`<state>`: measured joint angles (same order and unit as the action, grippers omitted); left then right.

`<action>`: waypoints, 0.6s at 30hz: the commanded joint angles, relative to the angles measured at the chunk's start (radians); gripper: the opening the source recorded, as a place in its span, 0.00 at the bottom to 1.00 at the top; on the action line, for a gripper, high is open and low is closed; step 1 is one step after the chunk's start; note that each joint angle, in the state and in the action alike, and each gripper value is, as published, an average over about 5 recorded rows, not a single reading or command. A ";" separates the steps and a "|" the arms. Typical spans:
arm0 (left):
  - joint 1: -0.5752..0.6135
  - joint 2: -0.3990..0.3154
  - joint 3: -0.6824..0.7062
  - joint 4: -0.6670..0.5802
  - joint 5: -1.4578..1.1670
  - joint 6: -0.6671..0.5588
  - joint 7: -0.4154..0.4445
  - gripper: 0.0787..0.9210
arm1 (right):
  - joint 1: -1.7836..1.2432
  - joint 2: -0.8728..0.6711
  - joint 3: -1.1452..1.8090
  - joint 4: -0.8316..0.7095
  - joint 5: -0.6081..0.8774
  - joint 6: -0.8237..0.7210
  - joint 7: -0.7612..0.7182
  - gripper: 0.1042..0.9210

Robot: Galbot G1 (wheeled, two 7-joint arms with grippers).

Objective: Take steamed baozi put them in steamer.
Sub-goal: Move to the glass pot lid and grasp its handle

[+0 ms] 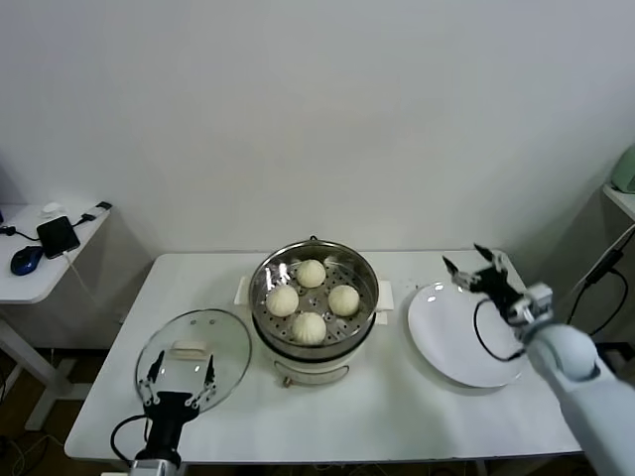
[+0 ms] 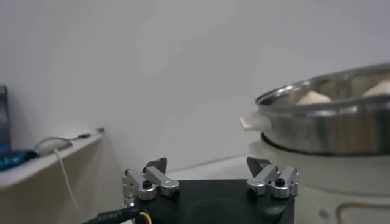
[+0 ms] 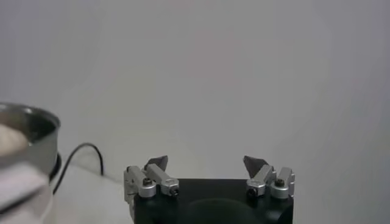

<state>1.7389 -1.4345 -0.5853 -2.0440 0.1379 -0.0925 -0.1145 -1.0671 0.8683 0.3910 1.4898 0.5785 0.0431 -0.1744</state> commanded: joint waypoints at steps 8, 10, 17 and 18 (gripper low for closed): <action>-0.017 0.067 -0.035 0.093 0.680 -0.034 -0.246 0.88 | -0.346 0.277 0.209 0.034 -0.156 0.136 0.050 0.88; -0.028 0.086 -0.047 0.137 0.823 -0.034 -0.282 0.88 | -0.352 0.287 0.203 0.044 -0.161 0.130 0.052 0.88; -0.096 0.147 -0.055 0.315 1.136 0.005 -0.327 0.88 | -0.362 0.300 0.198 0.066 -0.165 0.122 0.059 0.88; -0.110 0.152 -0.053 0.344 1.169 0.007 -0.334 0.88 | -0.364 0.301 0.199 0.068 -0.165 0.122 0.059 0.88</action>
<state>1.6737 -1.3293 -0.6241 -1.8528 0.9024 -0.1002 -0.3621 -1.3649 1.1069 0.5552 1.5383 0.4515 0.1447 -0.1265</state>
